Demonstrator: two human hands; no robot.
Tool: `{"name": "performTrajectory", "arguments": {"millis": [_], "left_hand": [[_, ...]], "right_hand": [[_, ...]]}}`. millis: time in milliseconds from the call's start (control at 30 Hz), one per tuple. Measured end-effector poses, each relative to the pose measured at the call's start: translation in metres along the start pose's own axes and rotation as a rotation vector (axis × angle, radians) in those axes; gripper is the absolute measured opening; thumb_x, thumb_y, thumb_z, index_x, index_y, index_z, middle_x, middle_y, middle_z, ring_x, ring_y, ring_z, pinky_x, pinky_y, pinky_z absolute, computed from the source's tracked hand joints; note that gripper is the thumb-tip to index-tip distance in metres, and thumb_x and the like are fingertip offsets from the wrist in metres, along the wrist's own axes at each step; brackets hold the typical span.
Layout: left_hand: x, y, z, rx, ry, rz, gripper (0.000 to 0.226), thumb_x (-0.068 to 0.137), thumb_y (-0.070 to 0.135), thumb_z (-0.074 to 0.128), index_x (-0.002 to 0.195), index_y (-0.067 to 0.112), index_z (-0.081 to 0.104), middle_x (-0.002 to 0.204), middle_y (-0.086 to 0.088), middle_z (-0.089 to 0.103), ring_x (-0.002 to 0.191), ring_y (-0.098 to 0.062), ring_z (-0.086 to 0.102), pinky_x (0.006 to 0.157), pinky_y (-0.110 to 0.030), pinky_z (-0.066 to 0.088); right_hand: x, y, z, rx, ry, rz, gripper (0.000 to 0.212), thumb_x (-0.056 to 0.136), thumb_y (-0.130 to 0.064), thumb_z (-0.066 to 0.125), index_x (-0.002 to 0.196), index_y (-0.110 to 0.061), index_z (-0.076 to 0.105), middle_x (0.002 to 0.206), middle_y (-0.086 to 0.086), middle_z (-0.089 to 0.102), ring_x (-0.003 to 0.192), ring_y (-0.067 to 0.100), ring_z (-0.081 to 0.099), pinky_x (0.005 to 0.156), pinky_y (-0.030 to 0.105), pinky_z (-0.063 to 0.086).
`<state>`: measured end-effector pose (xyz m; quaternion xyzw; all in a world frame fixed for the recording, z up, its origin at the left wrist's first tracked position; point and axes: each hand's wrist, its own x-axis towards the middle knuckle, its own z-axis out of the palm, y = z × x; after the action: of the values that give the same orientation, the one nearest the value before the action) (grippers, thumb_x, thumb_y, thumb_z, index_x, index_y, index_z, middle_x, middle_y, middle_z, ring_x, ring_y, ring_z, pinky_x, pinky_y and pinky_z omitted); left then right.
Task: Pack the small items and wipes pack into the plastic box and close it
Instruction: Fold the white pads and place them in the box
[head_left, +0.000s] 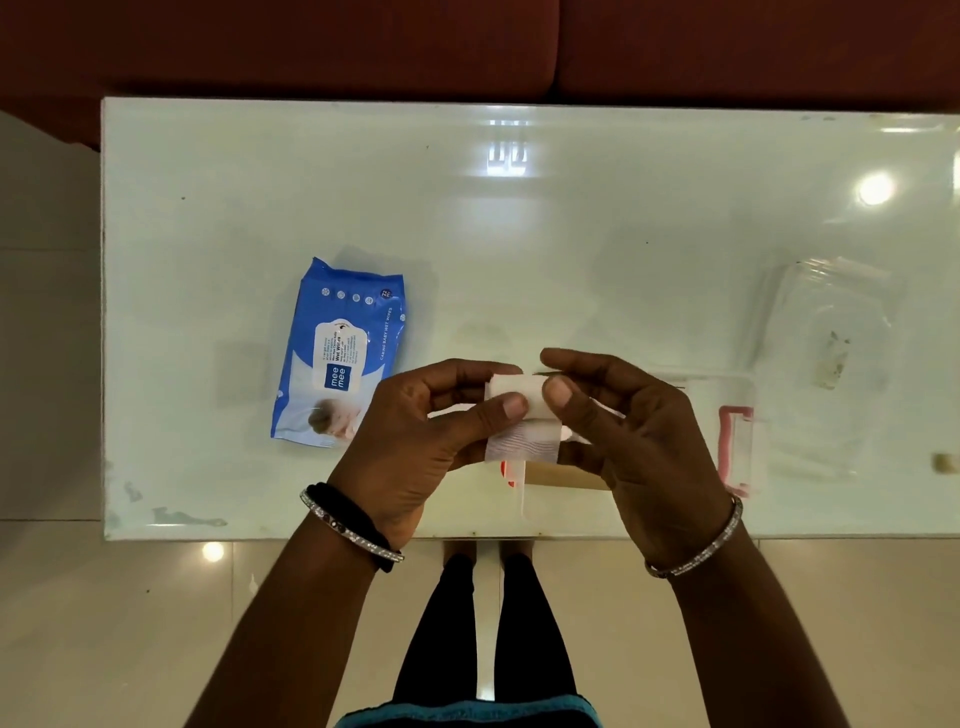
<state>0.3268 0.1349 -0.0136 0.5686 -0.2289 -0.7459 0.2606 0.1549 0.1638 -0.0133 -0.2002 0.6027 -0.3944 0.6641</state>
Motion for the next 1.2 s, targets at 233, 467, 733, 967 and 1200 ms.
{"name": "performTrajectory", "arguments": {"millis": [233,467,733,967,1200], "left_hand": [[-0.003,-0.003,-0.002,-0.023,0.004,-0.08,0.051,0.054,0.03,0.08,0.103,0.017,0.071,0.094,-0.009,0.076,0.085,-0.023,0.075,0.064,-0.026,0.059],[-0.002,-0.007,-0.003,-0.033,0.003,-0.112,0.042,0.062,0.026,0.074,0.102,0.015,0.072,0.096,-0.012,0.077,0.089,-0.024,0.075,0.065,-0.024,0.059],[-0.003,-0.006,-0.004,-0.063,-0.019,-0.129,0.038,0.058,0.033,0.075,0.094,0.019,0.074,0.093,-0.006,0.078,0.085,-0.023,0.075,0.062,-0.024,0.059],[-0.002,-0.01,-0.008,-0.046,-0.014,-0.115,0.037,0.06,0.027,0.076,0.096,0.018,0.075,0.095,-0.011,0.077,0.088,-0.024,0.075,0.065,-0.024,0.059],[-0.002,-0.013,-0.008,-0.076,-0.017,-0.165,0.043,0.06,0.028,0.076,0.101,0.016,0.073,0.097,-0.01,0.077,0.088,-0.024,0.075,0.064,-0.026,0.059]], "right_hand": [[0.001,0.007,-0.004,-0.037,-0.026,-0.03,0.031,0.063,-0.016,0.081,0.093,-0.009,0.078,0.095,0.015,0.077,0.078,0.024,0.074,0.069,0.026,0.057],[0.001,0.012,-0.002,0.041,-0.041,0.0,0.04,0.064,-0.032,0.081,0.099,-0.013,0.077,0.102,0.012,0.077,0.095,0.03,0.074,0.08,0.041,0.06],[0.002,0.016,-0.006,-0.008,-0.064,-0.048,0.032,0.066,-0.011,0.08,0.097,-0.008,0.076,0.096,0.013,0.078,0.085,0.026,0.074,0.073,0.031,0.059],[0.001,0.017,-0.007,-0.006,-0.11,0.029,0.042,0.067,-0.022,0.083,0.108,-0.013,0.074,0.105,0.012,0.076,0.093,0.028,0.074,0.077,0.035,0.059],[0.003,0.023,-0.006,-0.026,-0.057,-0.069,0.03,0.068,-0.012,0.077,0.097,-0.012,0.077,0.097,0.011,0.078,0.092,0.026,0.075,0.079,0.033,0.061]]}}
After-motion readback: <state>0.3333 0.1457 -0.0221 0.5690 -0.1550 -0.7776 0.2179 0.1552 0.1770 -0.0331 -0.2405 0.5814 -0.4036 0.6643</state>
